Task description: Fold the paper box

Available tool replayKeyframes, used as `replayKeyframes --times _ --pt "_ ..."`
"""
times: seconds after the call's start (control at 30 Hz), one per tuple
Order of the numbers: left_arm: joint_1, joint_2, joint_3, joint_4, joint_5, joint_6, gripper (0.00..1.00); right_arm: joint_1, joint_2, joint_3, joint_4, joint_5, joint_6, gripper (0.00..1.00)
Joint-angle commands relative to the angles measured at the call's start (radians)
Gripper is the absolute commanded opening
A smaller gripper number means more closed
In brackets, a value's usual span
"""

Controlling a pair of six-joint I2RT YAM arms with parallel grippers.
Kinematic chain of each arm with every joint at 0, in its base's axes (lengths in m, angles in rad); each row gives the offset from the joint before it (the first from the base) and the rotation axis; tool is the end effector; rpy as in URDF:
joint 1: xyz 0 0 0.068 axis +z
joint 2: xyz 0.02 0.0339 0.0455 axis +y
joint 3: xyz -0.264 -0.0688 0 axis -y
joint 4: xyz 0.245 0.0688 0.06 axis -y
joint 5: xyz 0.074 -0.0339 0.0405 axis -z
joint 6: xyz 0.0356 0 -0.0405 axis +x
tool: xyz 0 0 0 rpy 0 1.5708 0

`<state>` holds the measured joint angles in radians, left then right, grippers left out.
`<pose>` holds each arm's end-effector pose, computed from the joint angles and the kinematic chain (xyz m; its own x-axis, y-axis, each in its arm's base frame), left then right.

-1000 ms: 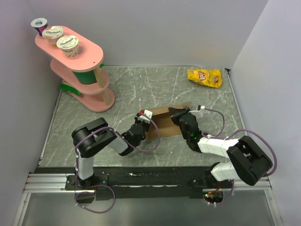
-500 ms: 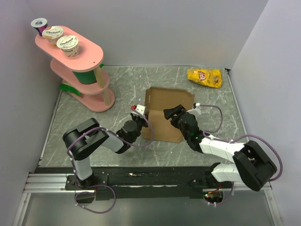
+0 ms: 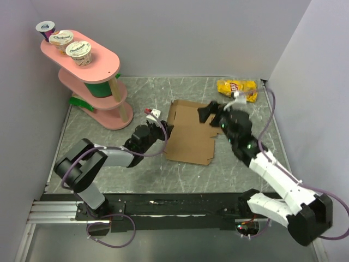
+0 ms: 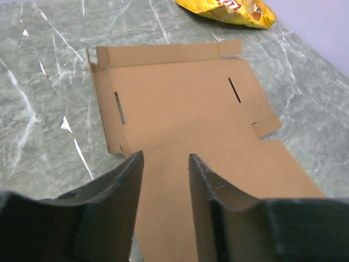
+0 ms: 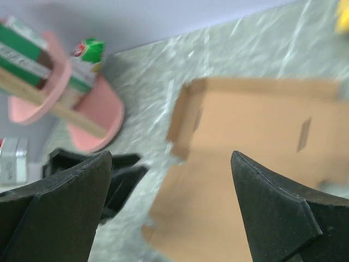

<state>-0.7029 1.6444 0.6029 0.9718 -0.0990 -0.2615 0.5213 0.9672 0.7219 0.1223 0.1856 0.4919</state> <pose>0.2495 -0.2068 0.1880 -0.1982 -0.1693 -0.9654 0.5350 0.8066 -0.2513 0.2032 0.1091 0.3162 -0.2499 0.3918 -0.8855 -0.2412 0.8605 0.4488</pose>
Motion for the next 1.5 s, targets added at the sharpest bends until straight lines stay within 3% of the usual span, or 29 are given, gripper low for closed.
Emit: replayKeyframes --times 0.0,0.1,0.2,0.23,0.33,0.37,0.47,0.63,0.8,0.93,1.13,1.17,1.23,1.27,1.3,1.33,1.37,1.47 --pt "0.045 -0.112 0.081 -0.231 0.099 -0.079 0.60 -0.108 0.184 0.273 -0.324 -0.123 -0.223 0.94" --pt "0.080 -0.143 0.155 -0.404 0.145 -0.087 0.84 -0.171 0.342 0.391 -0.377 -0.170 -0.309 0.94" --pt "0.101 -0.159 0.205 -0.508 0.154 -0.104 0.92 -0.210 0.483 0.503 -0.346 -0.329 -0.476 0.95" --pt "0.121 -0.164 0.216 -0.518 0.223 -0.107 0.93 -0.217 0.519 0.540 -0.352 -0.368 -0.565 0.96" --pt "0.155 -0.189 0.207 -0.535 0.312 -0.149 0.97 -0.270 0.687 0.795 -0.427 -0.584 -0.665 0.97" --pt "0.164 -0.190 0.210 -0.544 0.335 -0.160 0.98 -0.300 0.796 0.865 -0.508 -0.682 -0.676 0.97" --pt "0.209 -0.161 0.236 -0.607 0.369 -0.208 0.99 -0.334 1.033 1.173 -0.669 -0.752 -0.737 0.97" --pt "0.270 -0.054 0.325 -0.666 0.400 -0.251 1.00 -0.366 1.246 1.453 -0.814 -0.797 -0.823 0.97" --pt "0.281 0.184 0.529 -0.757 0.453 -0.240 0.98 -0.400 1.346 1.533 -0.859 -0.905 -0.869 0.98" --pt "0.281 0.342 0.731 -0.823 0.414 -0.225 0.96 -0.411 1.331 1.457 -0.834 -0.971 -0.865 0.98" --pt "0.281 0.528 0.977 -0.969 0.338 -0.182 0.88 -0.411 1.253 1.289 -0.741 -1.000 -0.842 0.97" --pt "0.280 0.555 0.994 -0.998 0.344 -0.176 0.77 -0.411 1.236 1.272 -0.730 -1.003 -0.840 0.97" --pt "0.279 0.578 1.034 -1.021 0.363 -0.156 0.67 -0.411 1.220 1.236 -0.707 -0.999 -0.839 0.96" --pt "0.279 0.595 1.043 -1.032 0.372 -0.144 0.54 -0.412 1.205 1.226 -0.702 -0.999 -0.840 0.96" --pt "0.279 0.598 1.043 -1.035 0.386 -0.130 0.50 -0.412 1.196 1.220 -0.701 -1.002 -0.845 0.96" --pt "0.276 0.598 1.035 -1.032 0.398 -0.093 0.43 -0.412 1.190 1.216 -0.705 -1.006 -0.855 0.96" --pt "0.273 0.586 1.022 -1.024 0.389 -0.078 0.30 -0.412 1.177 1.219 -0.711 -1.011 -0.863 0.96" --pt "0.266 0.510 0.916 -0.945 0.420 -0.004 0.13 -0.411 1.159 1.251 -0.777 -1.025 -0.911 0.97"
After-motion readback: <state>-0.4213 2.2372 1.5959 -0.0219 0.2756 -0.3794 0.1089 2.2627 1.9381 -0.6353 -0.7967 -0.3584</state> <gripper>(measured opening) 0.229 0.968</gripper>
